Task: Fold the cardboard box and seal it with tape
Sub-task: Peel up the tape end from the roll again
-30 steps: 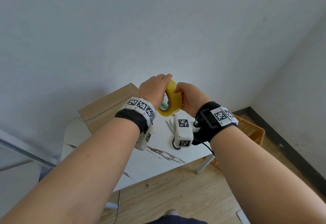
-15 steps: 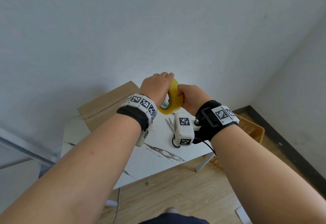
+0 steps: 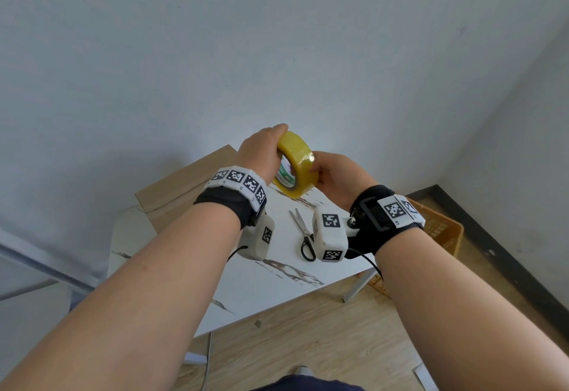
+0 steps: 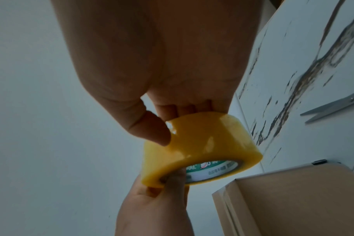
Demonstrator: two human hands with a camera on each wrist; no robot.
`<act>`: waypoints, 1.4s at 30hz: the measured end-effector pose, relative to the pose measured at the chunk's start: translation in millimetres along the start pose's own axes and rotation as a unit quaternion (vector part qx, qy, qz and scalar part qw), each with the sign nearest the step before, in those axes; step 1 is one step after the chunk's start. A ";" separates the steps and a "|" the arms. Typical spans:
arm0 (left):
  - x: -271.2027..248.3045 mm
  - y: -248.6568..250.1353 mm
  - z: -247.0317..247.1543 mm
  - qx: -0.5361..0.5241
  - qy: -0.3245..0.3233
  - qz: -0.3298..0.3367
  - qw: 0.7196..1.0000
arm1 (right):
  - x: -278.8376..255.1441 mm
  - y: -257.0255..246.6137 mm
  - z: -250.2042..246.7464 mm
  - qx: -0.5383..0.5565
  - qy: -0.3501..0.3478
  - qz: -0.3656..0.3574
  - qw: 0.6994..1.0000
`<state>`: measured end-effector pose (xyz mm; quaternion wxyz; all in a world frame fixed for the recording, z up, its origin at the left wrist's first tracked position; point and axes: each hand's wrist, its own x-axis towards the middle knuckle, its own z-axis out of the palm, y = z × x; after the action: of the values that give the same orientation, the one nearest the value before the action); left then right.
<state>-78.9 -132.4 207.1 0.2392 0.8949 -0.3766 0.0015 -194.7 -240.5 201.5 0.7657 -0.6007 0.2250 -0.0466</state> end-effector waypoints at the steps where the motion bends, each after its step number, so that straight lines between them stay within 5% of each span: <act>1: 0.1 -1.5 0.1 -0.023 -0.010 -0.008 1.000 | -0.8 0.1 -0.1 -0.009 0.004 -0.003 1.000; 5: -1.1 -0.9 -4.6 -0.066 -0.038 -0.020 0.997 | 2.3 1.5 -2.3 -0.038 0.031 -0.025 0.998; 9: -2.8 2.2 -4.9 -0.128 0.043 -0.005 0.991 | 7.9 -0.4 -5.6 -0.100 0.055 -0.023 0.993; 24: -3.6 9.3 5.0 -0.042 0.087 0.039 0.995 | 4.2 -1.6 0.1 -0.218 0.074 -0.042 0.972; 32: -6.4 15.2 7.4 0.048 0.023 0.078 0.996 | 5.2 -2.3 -5.4 -0.192 0.060 -0.041 0.979; 42: -6.9 16.8 5.9 -0.029 -0.016 0.093 0.995 | 6.1 6.8 -20.9 -0.107 0.016 -0.013 0.994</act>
<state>-96.2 -140.4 207.7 0.2575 0.8485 -0.4623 -0.0016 -198.9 -259.5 189.7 0.6929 -0.6809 0.2336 -0.0418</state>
